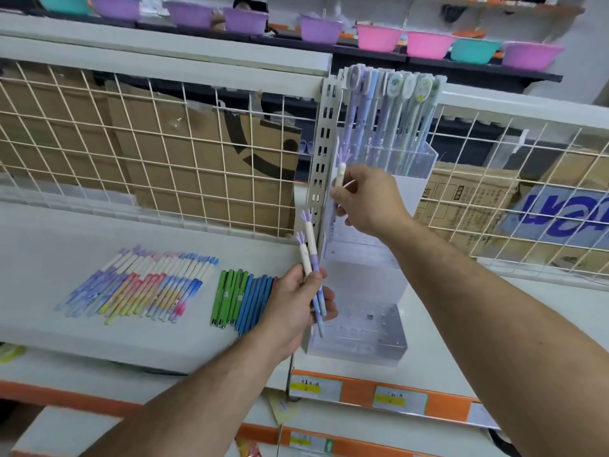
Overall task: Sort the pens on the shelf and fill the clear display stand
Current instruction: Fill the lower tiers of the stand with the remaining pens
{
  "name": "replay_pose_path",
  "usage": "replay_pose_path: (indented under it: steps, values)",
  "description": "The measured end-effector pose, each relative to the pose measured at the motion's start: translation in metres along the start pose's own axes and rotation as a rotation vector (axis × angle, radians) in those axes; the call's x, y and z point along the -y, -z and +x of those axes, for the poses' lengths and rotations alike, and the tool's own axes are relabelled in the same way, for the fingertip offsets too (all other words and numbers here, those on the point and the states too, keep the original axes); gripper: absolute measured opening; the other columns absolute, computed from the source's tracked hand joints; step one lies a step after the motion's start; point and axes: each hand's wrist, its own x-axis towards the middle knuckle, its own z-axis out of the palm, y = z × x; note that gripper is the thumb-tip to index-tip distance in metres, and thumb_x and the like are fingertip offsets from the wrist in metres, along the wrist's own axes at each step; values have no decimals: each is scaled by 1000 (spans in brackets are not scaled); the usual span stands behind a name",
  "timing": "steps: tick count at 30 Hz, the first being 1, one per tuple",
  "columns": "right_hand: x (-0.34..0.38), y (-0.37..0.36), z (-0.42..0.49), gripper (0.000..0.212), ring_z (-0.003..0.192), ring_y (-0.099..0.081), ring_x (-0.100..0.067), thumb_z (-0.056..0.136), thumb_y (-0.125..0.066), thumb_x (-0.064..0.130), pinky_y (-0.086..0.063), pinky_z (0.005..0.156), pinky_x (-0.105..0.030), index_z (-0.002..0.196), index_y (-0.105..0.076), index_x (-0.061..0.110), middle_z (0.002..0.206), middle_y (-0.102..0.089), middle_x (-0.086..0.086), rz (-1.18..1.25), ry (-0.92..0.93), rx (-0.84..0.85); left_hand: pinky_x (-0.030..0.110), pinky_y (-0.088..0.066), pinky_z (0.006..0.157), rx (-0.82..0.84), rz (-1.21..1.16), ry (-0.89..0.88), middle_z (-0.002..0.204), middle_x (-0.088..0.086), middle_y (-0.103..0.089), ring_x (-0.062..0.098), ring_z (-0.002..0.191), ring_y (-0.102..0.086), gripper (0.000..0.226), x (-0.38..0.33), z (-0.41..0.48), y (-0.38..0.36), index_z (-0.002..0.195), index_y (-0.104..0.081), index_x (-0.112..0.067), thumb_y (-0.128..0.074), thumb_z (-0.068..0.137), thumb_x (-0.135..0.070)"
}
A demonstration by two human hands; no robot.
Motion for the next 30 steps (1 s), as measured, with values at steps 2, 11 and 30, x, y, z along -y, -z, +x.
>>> replay_pose_path:
  steps: [2, 11, 30]
  values:
    - [0, 0, 2, 13, 77, -72, -26, 97, -64, 21, -61, 73, -51, 91, -67, 10, 78, -72, -7, -33, 2, -7, 60, -56, 85, -1, 9, -4, 75, 11, -60, 21, 71, -62, 17, 0, 0, 0, 105, -62, -9, -49, 104, -20]
    - [0, 1, 1, 21, 75, -71, -26, 96, -67, 24, -62, 72, -46, 87, -68, 5, 79, -73, -10, -111, -2, -2, 55, -57, 88, 19, 36, -32, 80, 11, -59, 21, 73, -62, 15, 4, -2, 0, 105, -64, -12, -51, 103, -19]
    - [-6, 3, -60, 12, 62, -74, -15, 94, -63, 16, -48, 50, -30, 88, -60, 7, 80, -74, -9, 160, -19, 21, 59, -52, 95, 118, 86, -54, 91, 18, -70, 33, 87, -70, 20, -1, -7, 1, 112, -68, -21, -50, 104, -24]
